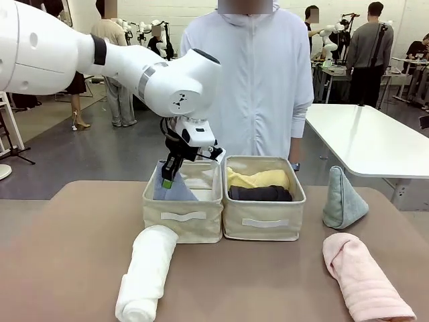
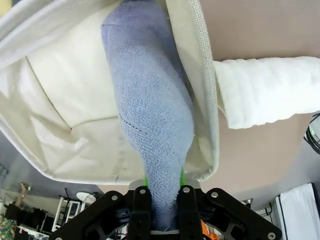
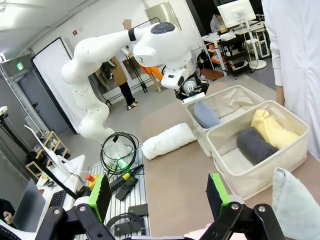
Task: Sort the towels based on their folding style.
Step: Pick up one triangle-folded towel and place it in the left Fabric basket.
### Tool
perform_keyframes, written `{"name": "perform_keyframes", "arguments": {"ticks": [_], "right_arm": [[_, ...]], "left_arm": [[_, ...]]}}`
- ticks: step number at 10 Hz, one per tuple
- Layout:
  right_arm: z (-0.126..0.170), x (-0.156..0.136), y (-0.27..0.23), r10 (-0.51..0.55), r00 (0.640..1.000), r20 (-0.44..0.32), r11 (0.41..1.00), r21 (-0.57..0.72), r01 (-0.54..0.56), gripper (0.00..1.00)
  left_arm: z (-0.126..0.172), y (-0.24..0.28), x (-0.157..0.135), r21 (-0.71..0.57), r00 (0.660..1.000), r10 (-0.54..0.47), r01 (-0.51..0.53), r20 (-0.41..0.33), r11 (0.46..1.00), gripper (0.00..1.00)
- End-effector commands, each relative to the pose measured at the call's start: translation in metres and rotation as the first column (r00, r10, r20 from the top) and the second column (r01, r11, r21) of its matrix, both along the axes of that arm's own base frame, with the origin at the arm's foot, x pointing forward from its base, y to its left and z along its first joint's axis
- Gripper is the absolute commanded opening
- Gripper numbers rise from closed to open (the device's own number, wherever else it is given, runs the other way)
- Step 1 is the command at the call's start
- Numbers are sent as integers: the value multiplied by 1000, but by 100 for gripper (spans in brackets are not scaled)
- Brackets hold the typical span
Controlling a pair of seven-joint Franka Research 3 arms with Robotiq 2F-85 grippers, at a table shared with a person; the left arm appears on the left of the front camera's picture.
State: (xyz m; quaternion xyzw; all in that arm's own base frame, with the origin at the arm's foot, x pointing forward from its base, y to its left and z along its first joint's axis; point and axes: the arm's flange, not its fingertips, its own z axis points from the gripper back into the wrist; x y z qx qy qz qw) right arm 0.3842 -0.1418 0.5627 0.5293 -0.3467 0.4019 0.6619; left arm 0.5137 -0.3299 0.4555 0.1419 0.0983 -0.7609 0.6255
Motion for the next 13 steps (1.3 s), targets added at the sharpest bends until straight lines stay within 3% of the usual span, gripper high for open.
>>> {"name": "perform_keyframes", "arguments": {"ticks": [1,2,3,4,5,13], "right_arm": [[2,3,1,0,1000,20,999,34,0,100],[2,3,1,0,1000,20,999,34,0,100],[2,3,1,0,1000,20,999,34,0,100],[2,3,1,0,1000,20,999,34,0,100],[2,3,1,0,1000,20,999,34,0,100],[2,3,1,0,1000,20,999,34,0,100]], "left_arm": [[6,-5,3,29,1000,6,-7,5,1000,16],[7,-5,3,22,1000,0,0,7,1000,37],[8,-7,2,26,1000,-17,17,10,1000,76],[7,-7,2,30,1000,-13,13,1,999,96],[7,-8,3,32,1000,-18,18,-2,999,100],[8,-6,4,28,1000,-18,18,-10,999,100]]}}
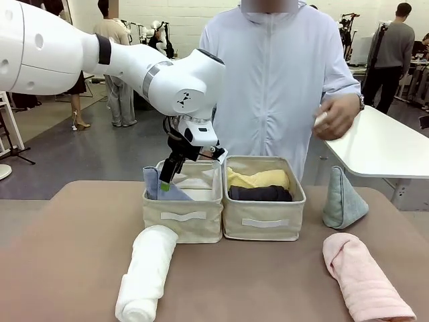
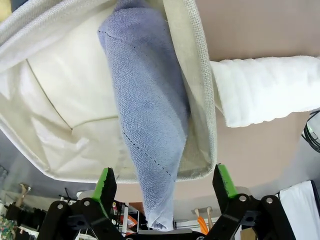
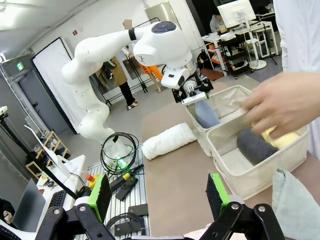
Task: Sort the towels based on their folding style.
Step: Pick up one triangle-folded towel and place it in the left Fabric basket.
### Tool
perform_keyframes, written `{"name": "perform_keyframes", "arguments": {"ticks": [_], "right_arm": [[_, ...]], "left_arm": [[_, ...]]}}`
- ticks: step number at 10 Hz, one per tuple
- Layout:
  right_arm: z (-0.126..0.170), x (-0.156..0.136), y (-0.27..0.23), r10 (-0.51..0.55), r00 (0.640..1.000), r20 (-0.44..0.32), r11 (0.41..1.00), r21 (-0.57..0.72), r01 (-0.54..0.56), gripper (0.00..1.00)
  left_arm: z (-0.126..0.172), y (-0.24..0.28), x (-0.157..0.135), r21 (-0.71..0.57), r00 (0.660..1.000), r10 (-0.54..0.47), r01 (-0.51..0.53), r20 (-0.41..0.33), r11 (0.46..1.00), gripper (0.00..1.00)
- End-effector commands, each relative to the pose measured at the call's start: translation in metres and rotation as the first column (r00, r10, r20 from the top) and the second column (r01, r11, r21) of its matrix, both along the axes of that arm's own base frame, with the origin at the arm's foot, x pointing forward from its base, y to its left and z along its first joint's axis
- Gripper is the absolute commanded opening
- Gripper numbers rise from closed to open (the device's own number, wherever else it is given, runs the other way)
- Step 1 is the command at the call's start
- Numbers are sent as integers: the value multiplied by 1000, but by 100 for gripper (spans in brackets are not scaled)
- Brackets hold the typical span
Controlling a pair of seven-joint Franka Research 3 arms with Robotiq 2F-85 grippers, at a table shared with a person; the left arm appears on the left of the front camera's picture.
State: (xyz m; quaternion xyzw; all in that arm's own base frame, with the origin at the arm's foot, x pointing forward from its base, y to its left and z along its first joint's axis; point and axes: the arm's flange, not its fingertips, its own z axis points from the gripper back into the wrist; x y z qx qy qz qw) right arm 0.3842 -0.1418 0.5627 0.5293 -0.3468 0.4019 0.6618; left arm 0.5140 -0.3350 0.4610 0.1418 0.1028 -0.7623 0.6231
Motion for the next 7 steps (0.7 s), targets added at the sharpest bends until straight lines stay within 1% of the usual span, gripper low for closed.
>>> {"name": "perform_keyframes", "arguments": {"ticks": [1,2,4,5,6,7], "right_arm": [[2,3,1,0,1000,20,999,34,0,100],[2,3,1,0,1000,20,999,34,0,100],[2,3,1,0,1000,20,999,34,0,100],[2,3,1,0,1000,20,999,34,0,100],[2,3,1,0,1000,20,999,34,0,100],[2,3,1,0,1000,20,999,34,0,100]], "left_arm": [[3,-1,4,23,1000,-13,13,-5,1000,100],[10,2,3,-4,1000,-22,22,-2,1000,100],[72,47,2,-158,1000,-8,11,22,987,100],[96,79,2,-224,1000,20,-17,9,974,100],[114,113,1,-315,999,45,-50,-24,948,100],[129,149,-3,-427,996,62,-81,-58,901,100]]}}
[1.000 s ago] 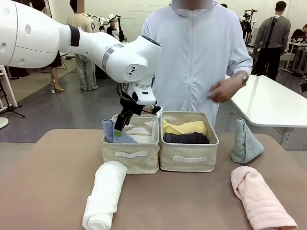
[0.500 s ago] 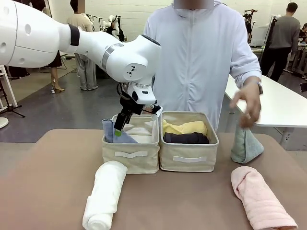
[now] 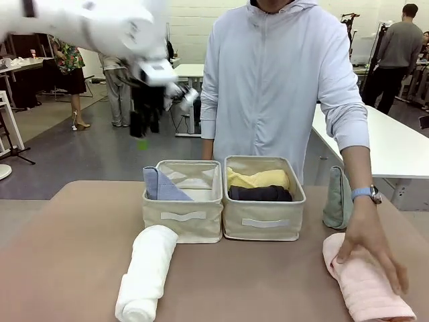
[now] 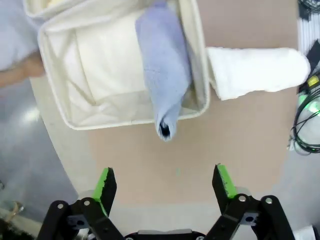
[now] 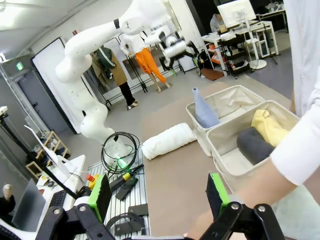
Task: Sort the towels based on their folding style.
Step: Pick up one triangle-folded towel and place it in the left Fabric basket, then pick up another triangle-folded towel from the table and place it in the left Fabric basket.
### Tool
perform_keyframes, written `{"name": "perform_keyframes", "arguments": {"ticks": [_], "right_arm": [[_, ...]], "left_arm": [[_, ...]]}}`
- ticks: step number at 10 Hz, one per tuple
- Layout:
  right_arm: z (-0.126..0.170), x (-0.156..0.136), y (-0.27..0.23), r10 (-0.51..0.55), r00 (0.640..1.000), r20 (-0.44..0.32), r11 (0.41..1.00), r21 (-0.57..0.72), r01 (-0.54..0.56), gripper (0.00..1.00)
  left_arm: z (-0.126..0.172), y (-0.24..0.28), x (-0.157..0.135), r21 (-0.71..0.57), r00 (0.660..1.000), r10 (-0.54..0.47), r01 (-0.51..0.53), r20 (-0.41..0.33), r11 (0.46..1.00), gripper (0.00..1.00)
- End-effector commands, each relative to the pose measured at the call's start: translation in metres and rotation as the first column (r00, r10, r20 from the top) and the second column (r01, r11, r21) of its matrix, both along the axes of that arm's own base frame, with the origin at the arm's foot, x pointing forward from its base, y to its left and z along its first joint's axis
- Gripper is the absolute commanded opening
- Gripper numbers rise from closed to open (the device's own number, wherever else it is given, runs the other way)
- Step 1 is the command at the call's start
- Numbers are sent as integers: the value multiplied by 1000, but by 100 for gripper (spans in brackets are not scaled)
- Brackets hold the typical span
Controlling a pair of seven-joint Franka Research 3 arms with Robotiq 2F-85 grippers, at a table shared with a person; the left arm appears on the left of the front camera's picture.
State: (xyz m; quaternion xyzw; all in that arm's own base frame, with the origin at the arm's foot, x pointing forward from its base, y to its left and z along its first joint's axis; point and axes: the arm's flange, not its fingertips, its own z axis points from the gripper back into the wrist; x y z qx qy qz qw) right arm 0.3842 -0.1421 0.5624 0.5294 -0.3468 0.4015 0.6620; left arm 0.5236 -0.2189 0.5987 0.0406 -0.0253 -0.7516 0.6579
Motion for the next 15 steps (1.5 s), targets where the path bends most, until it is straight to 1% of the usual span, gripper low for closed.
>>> {"name": "perform_keyframes", "arguments": {"ticks": [1,3,4,5,6,7,15], "right_arm": [[2,3,2,0,1000,21,999,34,-1,100],[2,3,2,0,1000,21,999,34,-1,100],[2,3,2,0,1000,21,999,34,-1,100],[2,3,2,0,1000,21,999,34,-1,100],[2,3,2,0,1000,21,999,34,-1,100],[2,3,2,0,1000,21,999,34,-1,100],[2,3,2,0,1000,21,999,34,-1,100]], "left_arm": [[0,60,-16,-187,997,45,-56,-58,981,100],[4,113,-12,-314,988,117,-143,-101,939,100],[1,134,-10,-348,982,142,-177,-124,921,100],[-3,150,-5,-349,967,196,-242,-161,905,100],[-6,154,0,-294,951,253,-297,-179,908,100],[3,149,-3,-327,976,174,-208,-132,922,100],[3,149,-3,-327,976,174,-208,-132,922,100]]}}
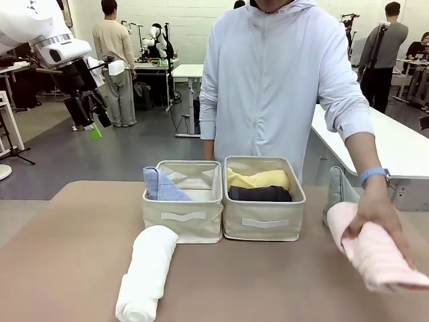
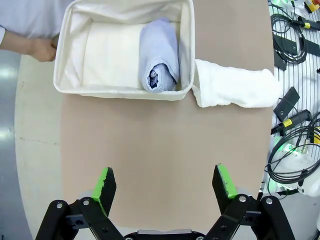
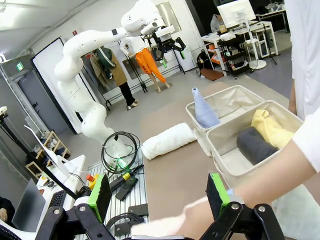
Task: Sort the towels based on their folding style.
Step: Pick up another triangle-folded towel from the table and place it in the left Fabric basket.
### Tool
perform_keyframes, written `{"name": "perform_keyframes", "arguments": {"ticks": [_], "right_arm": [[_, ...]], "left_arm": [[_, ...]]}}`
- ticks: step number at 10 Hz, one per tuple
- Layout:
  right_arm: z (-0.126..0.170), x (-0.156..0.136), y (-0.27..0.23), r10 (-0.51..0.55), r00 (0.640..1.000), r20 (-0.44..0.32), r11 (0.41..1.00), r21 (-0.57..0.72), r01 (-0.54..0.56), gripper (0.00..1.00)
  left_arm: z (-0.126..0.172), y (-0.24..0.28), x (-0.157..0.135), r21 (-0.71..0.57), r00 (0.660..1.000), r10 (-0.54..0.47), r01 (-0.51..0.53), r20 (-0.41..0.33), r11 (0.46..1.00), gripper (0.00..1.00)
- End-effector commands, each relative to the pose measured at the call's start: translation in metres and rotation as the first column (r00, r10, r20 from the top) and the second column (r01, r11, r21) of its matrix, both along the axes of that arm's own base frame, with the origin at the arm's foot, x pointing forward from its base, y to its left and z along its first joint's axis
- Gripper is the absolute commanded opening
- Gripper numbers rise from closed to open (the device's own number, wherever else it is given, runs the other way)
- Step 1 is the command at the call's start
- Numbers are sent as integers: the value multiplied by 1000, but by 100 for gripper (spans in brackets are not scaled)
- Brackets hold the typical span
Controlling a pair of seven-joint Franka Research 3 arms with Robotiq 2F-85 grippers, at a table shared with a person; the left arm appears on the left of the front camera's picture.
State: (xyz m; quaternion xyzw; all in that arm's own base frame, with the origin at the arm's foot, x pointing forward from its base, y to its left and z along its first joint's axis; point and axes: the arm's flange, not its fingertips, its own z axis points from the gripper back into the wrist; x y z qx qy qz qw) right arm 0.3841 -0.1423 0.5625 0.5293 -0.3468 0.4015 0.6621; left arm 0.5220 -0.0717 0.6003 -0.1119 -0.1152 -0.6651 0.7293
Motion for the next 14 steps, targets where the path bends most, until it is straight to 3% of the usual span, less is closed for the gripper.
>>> {"name": "perform_keyframes", "arguments": {"ticks": [1,4,6,7,8,12,14], "right_arm": [[2,3,2,0,1000,21,999,34,-1,100],[2,3,2,0,1000,21,999,34,-1,100],[2,3,2,0,1000,21,999,34,-1,100],[2,3,2,0,1000,21,999,34,-1,100],[2,3,2,0,1000,21,999,34,-1,100],[2,3,2,0,1000,21,999,34,-1,100],[2,3,2,0,1000,21,999,34,-1,100]], "left_arm": [[1,2,-1,2,1000,-10,10,8,1000,100],[0,0,0,0,1000,0,0,0,1000,100],[20,37,18,-221,996,5,-25,-92,975,100],[28,65,39,-332,984,-25,-36,-176,943,100],[26,92,46,-433,978,-39,-54,-203,900,100],[10,186,67,-653,986,32,-132,-162,746,100],[-8,226,73,-781,988,119,-153,-101,605,100]]}}
